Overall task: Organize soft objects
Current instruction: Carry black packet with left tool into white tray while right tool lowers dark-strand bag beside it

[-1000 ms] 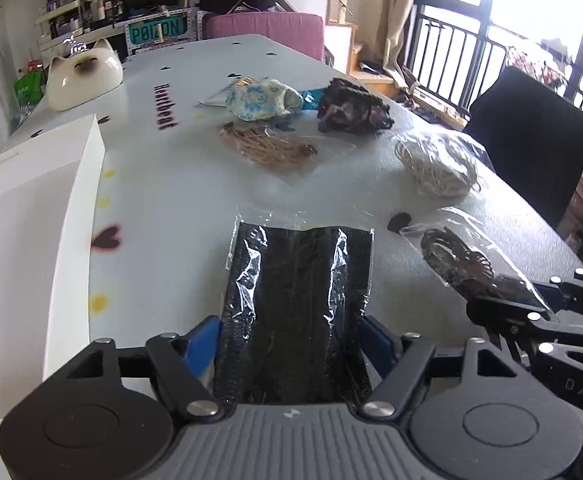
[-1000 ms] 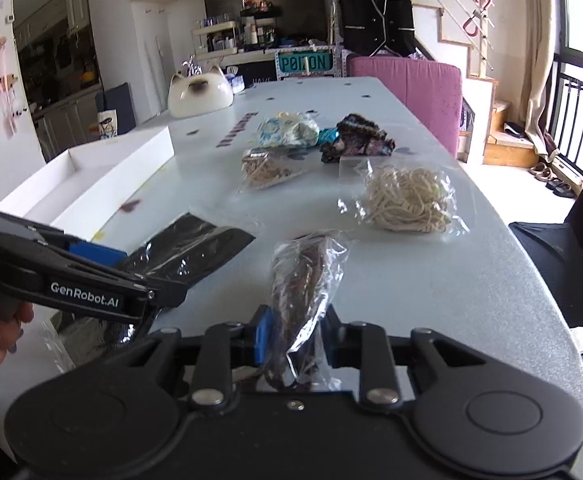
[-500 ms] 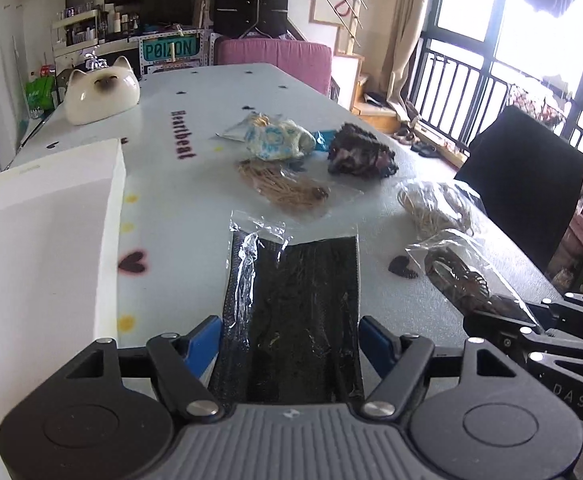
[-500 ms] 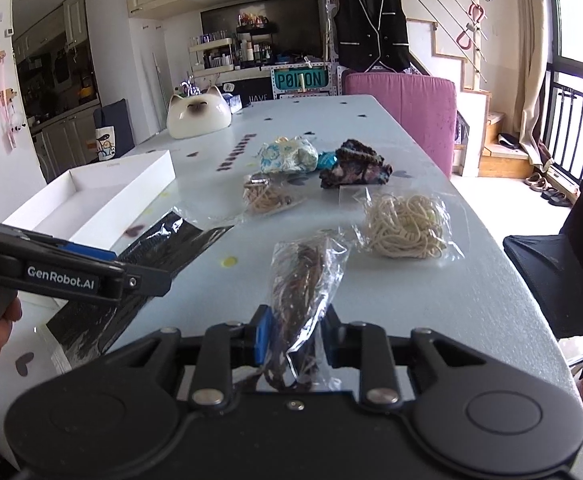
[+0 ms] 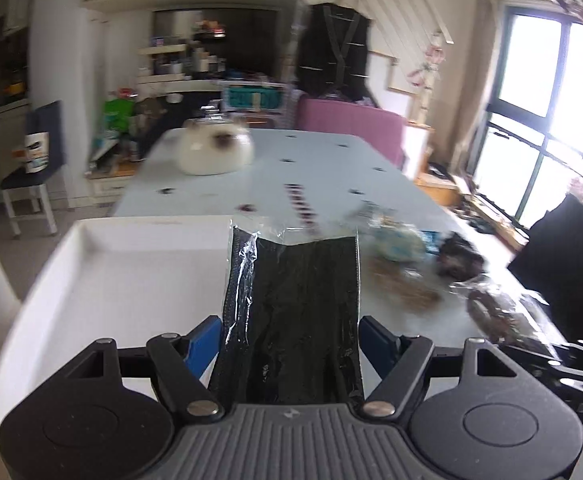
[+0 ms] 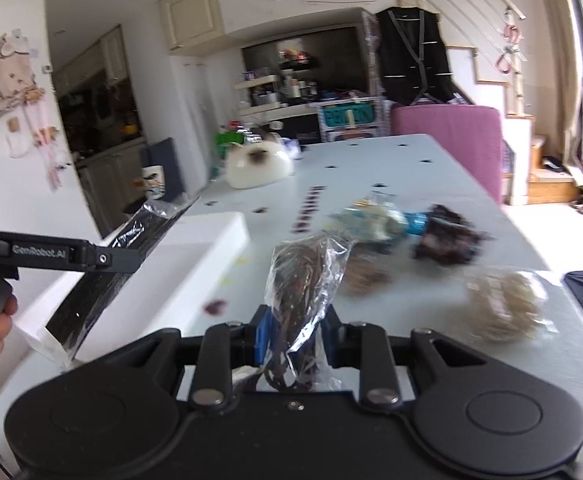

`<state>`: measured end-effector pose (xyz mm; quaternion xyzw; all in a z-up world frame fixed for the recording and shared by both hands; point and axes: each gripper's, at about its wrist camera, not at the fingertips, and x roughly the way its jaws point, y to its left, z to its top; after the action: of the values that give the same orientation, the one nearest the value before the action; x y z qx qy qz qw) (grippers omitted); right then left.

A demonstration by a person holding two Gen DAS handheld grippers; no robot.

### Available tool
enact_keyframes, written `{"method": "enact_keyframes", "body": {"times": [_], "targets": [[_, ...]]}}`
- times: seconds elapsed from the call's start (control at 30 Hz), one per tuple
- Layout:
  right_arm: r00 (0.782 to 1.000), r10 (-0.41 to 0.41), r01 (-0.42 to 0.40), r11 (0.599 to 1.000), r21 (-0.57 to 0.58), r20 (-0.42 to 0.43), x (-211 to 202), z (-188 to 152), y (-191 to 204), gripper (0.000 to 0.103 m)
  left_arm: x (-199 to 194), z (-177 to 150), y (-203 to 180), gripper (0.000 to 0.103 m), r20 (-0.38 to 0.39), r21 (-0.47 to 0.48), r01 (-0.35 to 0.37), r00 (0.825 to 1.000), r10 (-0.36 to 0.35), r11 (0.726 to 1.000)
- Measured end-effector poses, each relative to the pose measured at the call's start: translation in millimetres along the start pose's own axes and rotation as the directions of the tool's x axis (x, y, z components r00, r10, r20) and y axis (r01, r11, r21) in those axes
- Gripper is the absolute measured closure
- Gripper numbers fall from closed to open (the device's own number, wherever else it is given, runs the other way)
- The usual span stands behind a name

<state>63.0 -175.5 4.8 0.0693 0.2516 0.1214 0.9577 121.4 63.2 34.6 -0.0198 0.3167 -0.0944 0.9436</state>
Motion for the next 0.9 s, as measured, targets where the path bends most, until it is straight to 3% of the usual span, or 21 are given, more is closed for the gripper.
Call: {"method": "enact_keyframes", "body": {"times": [0.37, 0.53, 0.67, 0.77, 0.83, 0.9], "targets": [[0.987, 0.137, -0.128, 0.987, 0.101, -0.088, 69, 14, 73, 0.075, 32, 2, 104, 0.028, -0.080, -0.031, -0.167, 0.983, 0.164, 0.986], [0.975, 0.177, -0.158, 0.978, 0.136, -0.135, 94, 12, 105, 0.075, 41, -6, 127, 0.028, -0.106, -0.005, -0.209, 0.973, 0.207, 0.978], [0.974, 0.156, -0.137, 0.983, 0.123, -0.166, 110, 7, 125, 0.075, 51, -13, 133, 0.028, -0.123, 0.032, -0.236, 0.963, 0.238, 0.971], [0.975, 0.126, -0.111, 0.990, 0.091, -0.184, 116, 2, 133, 0.065, 56, -20, 135, 0.028, -0.133, 0.043, -0.253, 0.957, 0.257, 0.966], [0.977, 0.111, -0.105, 0.993, 0.044, -0.184, 116, 0, 139, 0.053, 58, -24, 136, 0.027, -0.136, 0.047, -0.267, 0.953, 0.271, 0.963], [0.976, 0.118, -0.120, 0.993, -0.001, -0.185, 112, -1, 144, 0.047, 58, -27, 138, 0.020, -0.145, 0.047, -0.273, 0.950, 0.277, 0.961]]}}
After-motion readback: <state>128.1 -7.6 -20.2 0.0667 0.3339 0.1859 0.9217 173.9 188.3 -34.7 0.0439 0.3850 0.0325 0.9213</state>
